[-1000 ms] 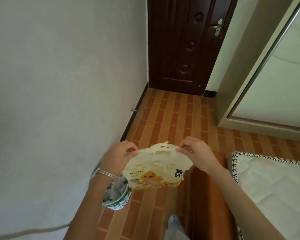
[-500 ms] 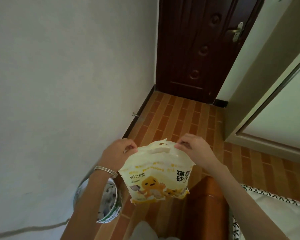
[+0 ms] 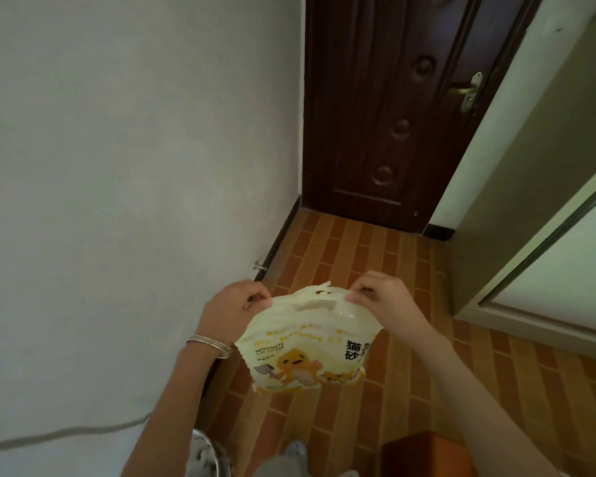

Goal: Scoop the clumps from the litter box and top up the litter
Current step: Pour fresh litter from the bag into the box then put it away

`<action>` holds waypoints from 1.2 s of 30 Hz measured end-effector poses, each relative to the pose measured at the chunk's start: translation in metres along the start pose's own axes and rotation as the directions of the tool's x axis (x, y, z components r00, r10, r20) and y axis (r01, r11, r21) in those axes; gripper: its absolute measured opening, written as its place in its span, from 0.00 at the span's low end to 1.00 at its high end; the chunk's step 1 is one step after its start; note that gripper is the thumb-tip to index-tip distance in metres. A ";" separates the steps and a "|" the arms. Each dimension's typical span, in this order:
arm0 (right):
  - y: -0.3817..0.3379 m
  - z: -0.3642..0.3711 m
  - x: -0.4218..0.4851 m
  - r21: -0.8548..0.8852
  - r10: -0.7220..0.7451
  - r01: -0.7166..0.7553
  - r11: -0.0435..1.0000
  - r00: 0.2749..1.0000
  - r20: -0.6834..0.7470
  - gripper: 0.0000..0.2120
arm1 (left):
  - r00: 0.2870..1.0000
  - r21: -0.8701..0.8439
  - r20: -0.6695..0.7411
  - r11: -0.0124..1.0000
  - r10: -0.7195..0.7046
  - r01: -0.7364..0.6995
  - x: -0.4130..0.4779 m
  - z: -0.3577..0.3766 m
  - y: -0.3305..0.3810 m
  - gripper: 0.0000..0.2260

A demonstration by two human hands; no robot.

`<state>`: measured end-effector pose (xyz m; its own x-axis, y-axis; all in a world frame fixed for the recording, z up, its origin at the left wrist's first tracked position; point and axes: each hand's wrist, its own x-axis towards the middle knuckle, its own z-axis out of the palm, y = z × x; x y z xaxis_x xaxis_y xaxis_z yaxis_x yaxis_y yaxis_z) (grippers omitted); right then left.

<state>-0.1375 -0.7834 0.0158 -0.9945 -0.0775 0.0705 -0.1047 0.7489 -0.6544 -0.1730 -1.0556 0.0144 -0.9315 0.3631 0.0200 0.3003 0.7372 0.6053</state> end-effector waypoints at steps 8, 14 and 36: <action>0.020 -0.011 0.097 -0.009 -0.008 0.008 1.000 1.000 -0.008 0.05 | 1.000 0.008 0.018 1.000 0.025 -0.025 0.099 -0.018 -0.018 0.10; 0.048 -0.020 0.155 -0.005 -0.009 0.009 1.000 1.000 0.017 0.04 | 1.000 0.022 0.007 1.000 0.015 -0.015 0.158 -0.012 -0.024 0.08; 0.202 -0.113 0.405 -0.059 -0.208 0.232 0.971 0.939 0.274 0.05 | 0.929 -0.046 -0.165 0.943 -0.332 0.329 0.374 0.082 0.020 0.04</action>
<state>-0.5610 -0.5894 -0.0026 -0.9126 -0.4087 -0.0039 -0.3326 0.7482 -0.5741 -0.4989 -0.8584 -0.0312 -0.9987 -0.0016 -0.0507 -0.0325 0.7885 0.6142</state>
